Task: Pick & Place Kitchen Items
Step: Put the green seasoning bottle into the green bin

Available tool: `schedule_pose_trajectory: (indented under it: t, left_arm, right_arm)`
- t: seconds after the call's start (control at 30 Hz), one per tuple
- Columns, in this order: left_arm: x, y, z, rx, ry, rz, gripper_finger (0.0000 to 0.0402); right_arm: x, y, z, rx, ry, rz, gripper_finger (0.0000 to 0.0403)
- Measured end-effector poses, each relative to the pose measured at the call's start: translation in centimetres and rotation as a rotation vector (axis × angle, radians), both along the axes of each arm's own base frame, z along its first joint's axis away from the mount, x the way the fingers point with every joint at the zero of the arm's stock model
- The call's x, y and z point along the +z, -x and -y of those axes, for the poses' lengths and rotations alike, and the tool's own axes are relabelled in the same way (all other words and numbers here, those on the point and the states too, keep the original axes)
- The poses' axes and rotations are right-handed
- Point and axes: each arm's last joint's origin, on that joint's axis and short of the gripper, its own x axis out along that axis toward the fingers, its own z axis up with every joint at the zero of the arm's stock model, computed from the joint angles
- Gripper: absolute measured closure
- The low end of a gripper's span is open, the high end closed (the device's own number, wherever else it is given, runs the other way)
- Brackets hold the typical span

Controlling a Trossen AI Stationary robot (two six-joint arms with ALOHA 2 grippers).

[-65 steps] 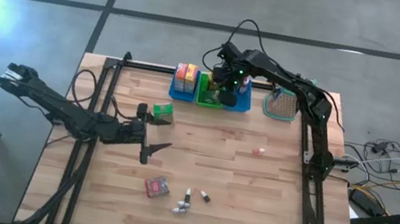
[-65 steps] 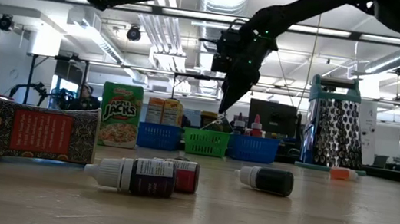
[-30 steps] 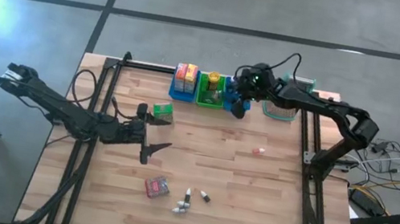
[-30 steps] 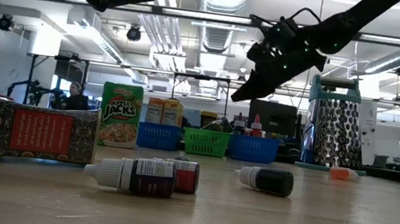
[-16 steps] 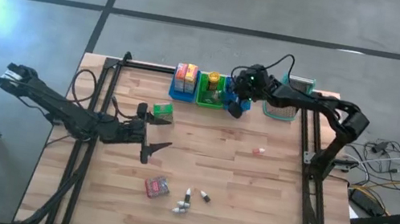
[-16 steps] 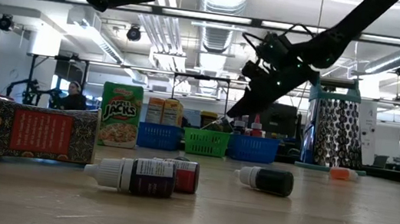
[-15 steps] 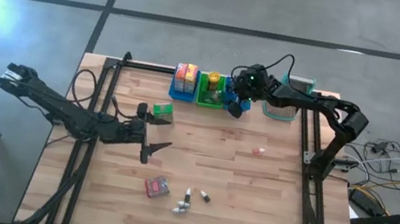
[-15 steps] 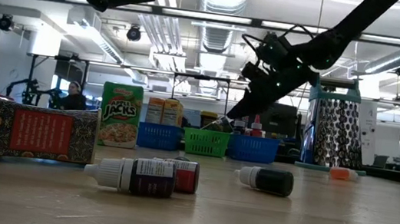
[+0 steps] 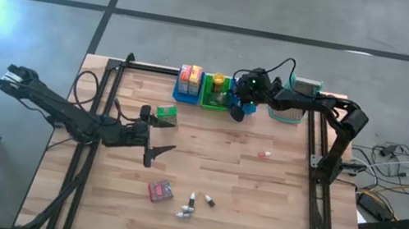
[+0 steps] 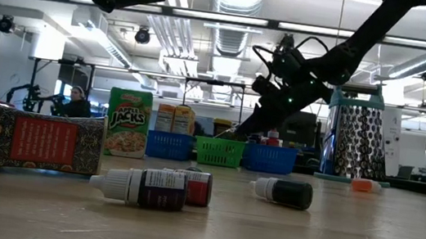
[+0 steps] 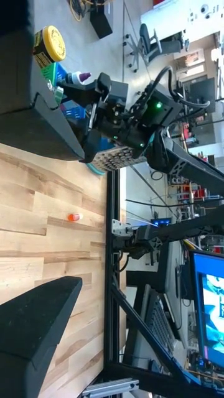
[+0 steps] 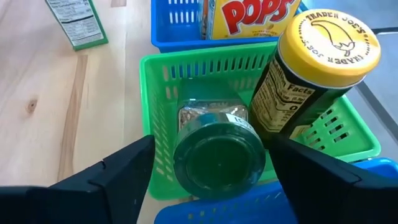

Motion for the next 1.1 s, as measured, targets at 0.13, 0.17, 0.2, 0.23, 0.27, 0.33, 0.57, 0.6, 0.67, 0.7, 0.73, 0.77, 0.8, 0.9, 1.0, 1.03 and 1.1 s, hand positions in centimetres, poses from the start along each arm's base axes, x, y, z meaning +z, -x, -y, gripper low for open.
schedule_pose_trajectory:
  t: [0.13, 0.17, 0.2, 0.23, 0.27, 0.33, 0.57, 0.6, 0.67, 0.7, 0.73, 0.77, 0.8, 0.9, 1.0, 1.03, 1.1]
  left_arm:
    - [0.0, 0.0, 0.0, 0.0, 0.0, 0.0, 0.0076]
    - [0.0, 0.0, 0.0, 0.0, 0.0, 0.0, 0.0076]
    - [0.0, 0.0, 0.0, 0.0, -0.001, 0.0, 0.0076]
    - [0.0, 0.0, 0.0, 0.0, -0.003, -0.001, 0.0076]
    - [0.0, 0.0, 0.0, 0.0, -0.004, -0.001, 0.0076]
    - [0.0, 0.0, 0.0, 0.0, -0.004, 0.0, 0.0076]
    - [0.0, 0.0, 0.0, -0.001, 0.004, 0.003, 0.0076]
    - [0.0, 0.0, 0.0, 0.0, 0.004, 0.003, 0.0076]
    - [0.0, 0.0, 0.0, 0.0, 0.004, 0.003, 0.0076]
    - [0.0, 0.0, 0.0, 0.0, 0.005, 0.004, 0.0076]
    - [0.0, 0.0, 0.0, 0.0, 0.005, 0.004, 0.0076]
    - [0.0, 0.0, 0.0, 0.0, 0.005, 0.004, 0.0076]
    - [0.0, 0.0, 0.0, 0.0, 0.005, 0.004, 0.0076]
    - [0.0, 0.0, 0.0, 0.0, 0.005, 0.004, 0.0076]
    - [0.1, 0.0, 0.0, -0.001, 0.007, 0.011, 0.0076]
    - [0.1, 0.0, 0.0, 0.0, 0.007, 0.013, 0.0076]
    - [0.2, 0.0, 0.0, -0.001, 0.008, 0.017, 0.0076]
  right_arm:
    - [-0.2, 0.0, 0.0, 0.002, -0.005, -0.004, 0.0126]
    - [-0.2, -0.1, 0.0, 0.003, -0.004, -0.005, 0.0133]
    - [-0.2, -0.1, 0.0, 0.006, -0.001, -0.005, 0.014]
    - [-0.2, -0.1, 0.0, 0.006, -0.001, -0.005, 0.0147]
    - [-0.2, -0.1, 0.0, 0.006, -0.001, -0.005, 0.0155]
    - [-0.2, -0.1, 0.0, 0.002, -0.007, -0.006, 0.0172]
    - [0.9, -0.4, 0.2, 0.009, -0.034, -0.051, 0.0205]
    - [1.3, -0.5, 0.3, 0.012, -0.04, -0.067, 0.0205]
    - [2.4, -0.9, 0.5, 0.02, -0.05, -0.094, 0.0205]
    - [3.0, -1.1, 0.6, 0.032, -0.047, -0.109, 0.0205]
    - [3.6, -1.2, 0.6, 0.044, -0.043, -0.132, 0.0205]
    - [4.4, -1.4, 0.6, 0.054, -0.044, -0.156, 0.0204]
    - [5.1, -1.5, 0.7, 0.064, -0.048, -0.177, 0.0202]
    - [7.7, -1.8, 0.9, 0.075, -0.048, -0.219, 0.0198]
    - [10.0, -2.2, 1.2, 0.068, -0.022, -0.258, 0.0199]
    - [10.5, -2.5, 1.3, 0.072, -0.022, -0.273, 0.0199]
    - [11.3, -2.9, 1.5, 0.086, -0.028, -0.301, 0.0199]
